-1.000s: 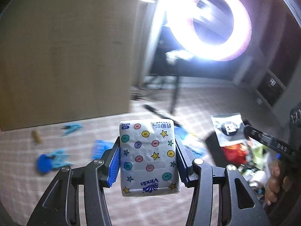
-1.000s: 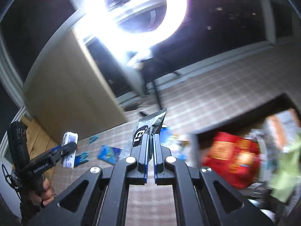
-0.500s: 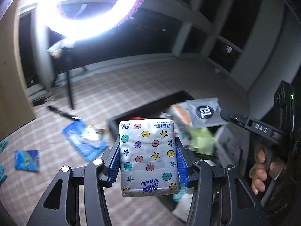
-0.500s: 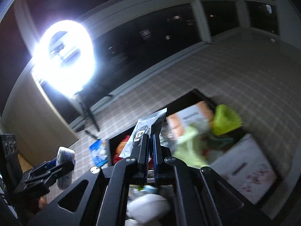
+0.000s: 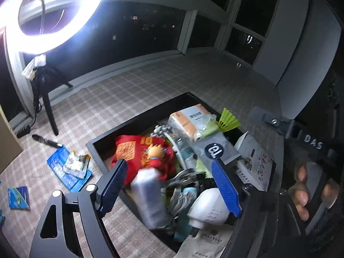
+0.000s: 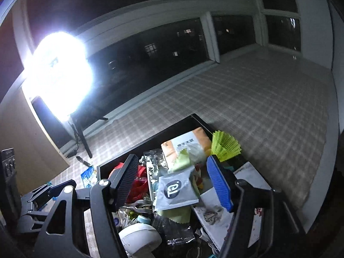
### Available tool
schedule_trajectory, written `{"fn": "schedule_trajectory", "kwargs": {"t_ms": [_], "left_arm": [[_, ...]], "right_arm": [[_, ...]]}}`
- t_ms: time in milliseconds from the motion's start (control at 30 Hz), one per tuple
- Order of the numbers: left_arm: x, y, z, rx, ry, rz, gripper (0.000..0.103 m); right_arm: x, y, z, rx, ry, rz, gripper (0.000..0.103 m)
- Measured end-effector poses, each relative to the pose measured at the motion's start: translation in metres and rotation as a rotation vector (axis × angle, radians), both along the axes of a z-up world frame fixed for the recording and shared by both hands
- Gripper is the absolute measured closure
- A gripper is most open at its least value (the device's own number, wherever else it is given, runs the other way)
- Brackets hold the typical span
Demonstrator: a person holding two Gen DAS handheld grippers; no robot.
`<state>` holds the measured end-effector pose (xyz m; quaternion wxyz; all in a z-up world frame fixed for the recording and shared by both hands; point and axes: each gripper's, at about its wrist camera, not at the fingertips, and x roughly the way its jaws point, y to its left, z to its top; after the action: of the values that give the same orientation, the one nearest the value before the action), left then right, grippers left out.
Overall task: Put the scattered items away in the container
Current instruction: 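Move both tools back toward the pen and clothespins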
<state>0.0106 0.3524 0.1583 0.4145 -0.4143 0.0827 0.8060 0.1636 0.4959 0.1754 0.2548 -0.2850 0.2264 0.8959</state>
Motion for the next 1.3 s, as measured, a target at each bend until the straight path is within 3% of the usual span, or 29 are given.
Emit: {"fn": "schedule_trajectory", "kwargs": {"t_ms": [400, 900, 1100, 1300], "left_arm": [[-0.035, -0.088, -0.013, -0.002, -0.034, 0.186, 0.025], [-0.139, -0.300, -0.046, -0.177, 0.043, 0.516, 0.026], [-0.176, -0.353, -0.059, -0.188, 0.040, 0.507, 0.032], [-0.205, -0.372, -0.077, -0.227, 0.040, 0.458, 0.032]], "right_arm": [[-0.061, -0.055, -0.004, 0.065, -0.032, 0.249, 0.033], [-0.225, -0.187, -0.024, 0.234, -0.176, 0.738, 0.033], [-0.291, -0.208, -0.053, 0.242, -0.249, 0.808, 0.033], [-0.342, -0.217, -0.089, 0.225, -0.326, 0.830, 0.034]]}}
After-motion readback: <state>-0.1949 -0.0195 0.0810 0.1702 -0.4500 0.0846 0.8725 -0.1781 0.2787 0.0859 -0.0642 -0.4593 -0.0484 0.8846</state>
